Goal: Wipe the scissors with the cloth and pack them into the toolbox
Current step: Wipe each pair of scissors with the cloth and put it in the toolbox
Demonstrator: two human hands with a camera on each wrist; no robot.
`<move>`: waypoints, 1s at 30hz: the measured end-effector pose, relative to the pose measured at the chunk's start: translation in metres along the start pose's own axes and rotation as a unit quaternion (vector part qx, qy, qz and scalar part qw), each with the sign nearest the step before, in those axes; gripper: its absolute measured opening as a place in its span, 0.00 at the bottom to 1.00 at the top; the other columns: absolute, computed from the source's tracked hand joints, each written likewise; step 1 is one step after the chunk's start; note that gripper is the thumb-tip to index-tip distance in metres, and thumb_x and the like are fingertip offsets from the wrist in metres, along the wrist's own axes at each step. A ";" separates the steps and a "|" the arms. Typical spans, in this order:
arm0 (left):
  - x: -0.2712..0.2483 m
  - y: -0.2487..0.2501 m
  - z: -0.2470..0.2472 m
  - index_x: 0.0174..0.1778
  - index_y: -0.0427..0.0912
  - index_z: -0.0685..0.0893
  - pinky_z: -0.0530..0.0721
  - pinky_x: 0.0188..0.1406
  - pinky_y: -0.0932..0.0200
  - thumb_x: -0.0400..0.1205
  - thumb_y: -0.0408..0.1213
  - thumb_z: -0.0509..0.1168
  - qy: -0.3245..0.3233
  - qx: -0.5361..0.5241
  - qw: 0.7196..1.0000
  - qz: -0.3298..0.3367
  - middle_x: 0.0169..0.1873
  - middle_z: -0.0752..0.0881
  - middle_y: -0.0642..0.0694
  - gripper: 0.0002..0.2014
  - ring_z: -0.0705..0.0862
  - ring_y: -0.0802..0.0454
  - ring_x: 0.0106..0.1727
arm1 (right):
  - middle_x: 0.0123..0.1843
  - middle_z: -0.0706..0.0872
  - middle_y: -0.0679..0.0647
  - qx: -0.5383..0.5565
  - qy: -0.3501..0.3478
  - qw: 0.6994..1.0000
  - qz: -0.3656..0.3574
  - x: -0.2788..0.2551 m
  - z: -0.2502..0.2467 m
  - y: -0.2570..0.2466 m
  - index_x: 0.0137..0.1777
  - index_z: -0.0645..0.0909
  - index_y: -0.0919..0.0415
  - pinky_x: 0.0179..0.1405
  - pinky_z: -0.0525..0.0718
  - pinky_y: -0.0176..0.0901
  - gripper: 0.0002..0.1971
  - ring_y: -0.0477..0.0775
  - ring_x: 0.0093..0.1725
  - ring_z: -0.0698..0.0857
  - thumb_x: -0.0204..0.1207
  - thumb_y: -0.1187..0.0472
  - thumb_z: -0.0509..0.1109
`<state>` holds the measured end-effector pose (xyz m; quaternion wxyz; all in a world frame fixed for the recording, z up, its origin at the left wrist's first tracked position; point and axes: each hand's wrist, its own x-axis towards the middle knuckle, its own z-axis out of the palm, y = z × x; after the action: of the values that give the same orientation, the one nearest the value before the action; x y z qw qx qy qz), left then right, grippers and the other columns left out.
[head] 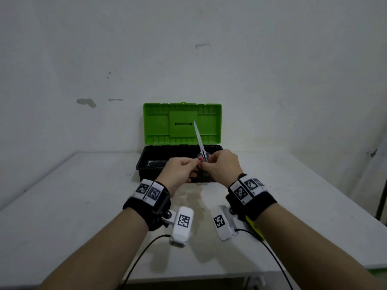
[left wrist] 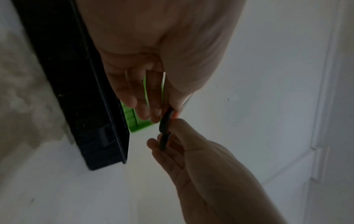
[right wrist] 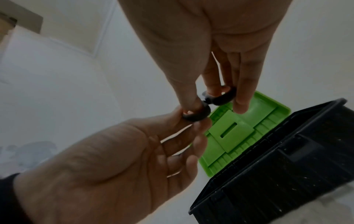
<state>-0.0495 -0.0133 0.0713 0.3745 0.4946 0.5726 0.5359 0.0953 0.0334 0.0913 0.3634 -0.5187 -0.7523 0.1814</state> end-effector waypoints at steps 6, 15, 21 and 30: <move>0.059 -0.031 -0.094 0.34 0.43 0.81 0.82 0.48 0.47 0.86 0.44 0.60 0.120 0.188 0.975 0.024 0.37 0.86 0.42 0.16 0.83 0.43 0.43 | 0.27 0.84 0.56 -0.067 -0.047 0.996 0.034 0.059 0.027 -0.009 0.35 0.89 0.65 0.32 0.85 0.43 0.25 0.55 0.30 0.84 0.71 0.40 0.73; 0.124 -0.090 -0.161 0.62 0.32 0.88 0.77 0.72 0.50 0.85 0.35 0.66 0.183 0.257 0.946 -0.076 0.65 0.87 0.34 0.14 0.83 0.35 0.69 | 0.26 0.76 0.51 -0.178 -0.154 0.969 0.075 0.131 0.104 -0.046 0.31 0.71 0.61 0.19 0.72 0.36 0.25 0.48 0.24 0.74 0.74 0.40 0.72; 0.145 -0.115 -0.176 0.56 0.33 0.90 0.93 0.44 0.51 0.82 0.26 0.70 0.144 0.100 0.976 -0.126 0.45 0.90 0.37 0.09 0.89 0.41 0.43 | 0.32 0.85 0.56 -0.206 -0.246 0.947 0.009 0.141 0.144 -0.057 0.28 0.75 0.58 0.26 0.76 0.36 0.22 0.54 0.27 0.79 0.77 0.43 0.70; 0.159 -0.132 -0.183 0.58 0.30 0.89 0.90 0.56 0.41 0.81 0.25 0.71 0.135 0.039 0.981 -0.133 0.49 0.91 0.31 0.11 0.91 0.35 0.50 | 0.69 0.79 0.67 -0.234 -0.356 0.904 -0.028 0.140 0.188 -0.074 0.71 0.76 0.69 0.30 0.65 0.33 0.21 0.56 0.55 0.76 0.83 0.57 0.66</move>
<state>-0.2833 0.1043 -0.0161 0.3425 0.3515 0.6990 0.5202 -0.1187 0.1515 0.0632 -0.0551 -0.4687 -0.8664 0.1630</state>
